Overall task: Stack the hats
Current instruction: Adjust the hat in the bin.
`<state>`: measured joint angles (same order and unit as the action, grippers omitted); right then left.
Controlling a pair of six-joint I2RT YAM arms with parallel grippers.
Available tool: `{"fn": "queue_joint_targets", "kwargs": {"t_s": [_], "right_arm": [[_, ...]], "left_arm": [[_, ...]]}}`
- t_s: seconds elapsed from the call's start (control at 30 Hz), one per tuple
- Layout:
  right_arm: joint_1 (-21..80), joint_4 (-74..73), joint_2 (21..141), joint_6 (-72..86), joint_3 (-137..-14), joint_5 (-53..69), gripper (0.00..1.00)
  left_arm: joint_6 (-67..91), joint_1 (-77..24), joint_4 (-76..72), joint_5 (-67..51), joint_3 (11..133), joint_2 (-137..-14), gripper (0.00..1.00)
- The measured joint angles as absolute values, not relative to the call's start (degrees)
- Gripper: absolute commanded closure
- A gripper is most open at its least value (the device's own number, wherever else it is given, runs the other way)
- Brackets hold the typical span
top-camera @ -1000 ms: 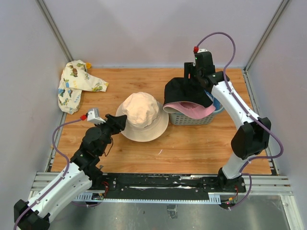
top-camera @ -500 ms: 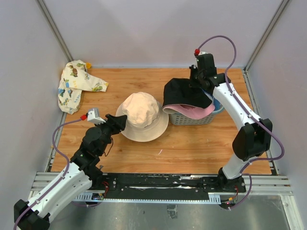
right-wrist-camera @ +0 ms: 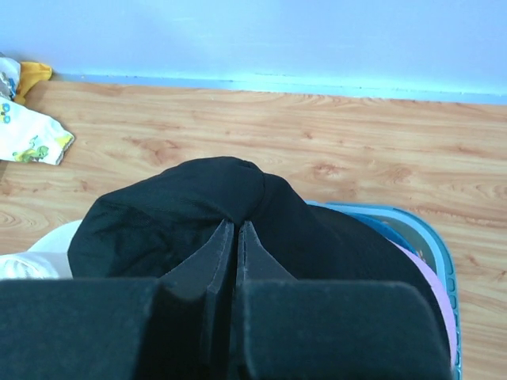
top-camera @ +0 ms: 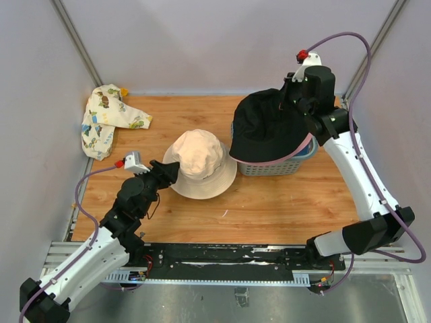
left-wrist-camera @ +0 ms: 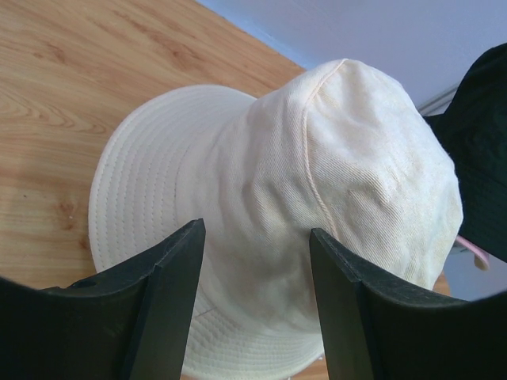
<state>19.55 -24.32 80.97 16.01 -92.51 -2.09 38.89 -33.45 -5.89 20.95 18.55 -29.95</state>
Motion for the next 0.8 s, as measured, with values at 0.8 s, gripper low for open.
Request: {"fn": "queue_joint_targets", "kwargs": {"t_s": [0.8], "right_arm": [[21.67, -7.86, 69.80, 11.42, -83.46, -5.96, 1.00]], "left_arm": [[39.03, -33.45, -8.12, 19.75, 18.55, -34.17, 0.40]]}}
